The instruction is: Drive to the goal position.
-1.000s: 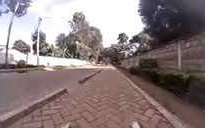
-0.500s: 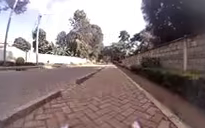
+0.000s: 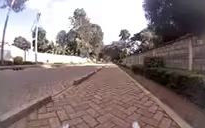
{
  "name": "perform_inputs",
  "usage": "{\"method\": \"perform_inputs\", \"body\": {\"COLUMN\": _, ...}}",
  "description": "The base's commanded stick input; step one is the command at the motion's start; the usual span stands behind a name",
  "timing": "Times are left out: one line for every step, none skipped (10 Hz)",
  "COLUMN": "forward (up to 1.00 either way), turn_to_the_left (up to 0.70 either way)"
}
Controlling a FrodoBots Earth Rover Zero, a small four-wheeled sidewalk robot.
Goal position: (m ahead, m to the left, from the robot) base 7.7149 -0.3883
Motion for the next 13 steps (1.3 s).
{"method": "perform_inputs", "body": {"forward": 0.7, "turn_to_the_left": 0.0}}
{"method": "perform_inputs", "body": {"forward": 0.7, "turn_to_the_left": 0.0}}
{"method": "perform_inputs", "body": {"forward": 0.7, "turn_to_the_left": 0.0}}
{"method": "perform_inputs", "body": {"forward": 0.7, "turn_to_the_left": 0.0}}
{"method": "perform_inputs", "body": {"forward": 0.7, "turn_to_the_left": 0.0}}
{"method": "perform_inputs", "body": {"forward": 0.7, "turn_to_the_left": 0.0}}
{"method": "perform_inputs", "body": {"forward": 0.7, "turn_to_the_left": 0.0}}
{"method": "perform_inputs", "body": {"forward": 0.7, "turn_to_the_left": 0.0}}
{"method": "perform_inputs", "body": {"forward": 0.7, "turn_to_the_left": 0.0}}
{"method": "perform_inputs", "body": {"forward": 0.7, "turn_to_the_left": 0.0}}
{"method": "perform_inputs", "body": {"forward": 0.7, "turn_to_the_left": 0.0}}
{"method": "perform_inputs", "body": {"forward": 0.7, "turn_to_the_left": 0.0}}
{"method": "perform_inputs", "body": {"forward": 0.7, "turn_to_the_left": 0.0}}
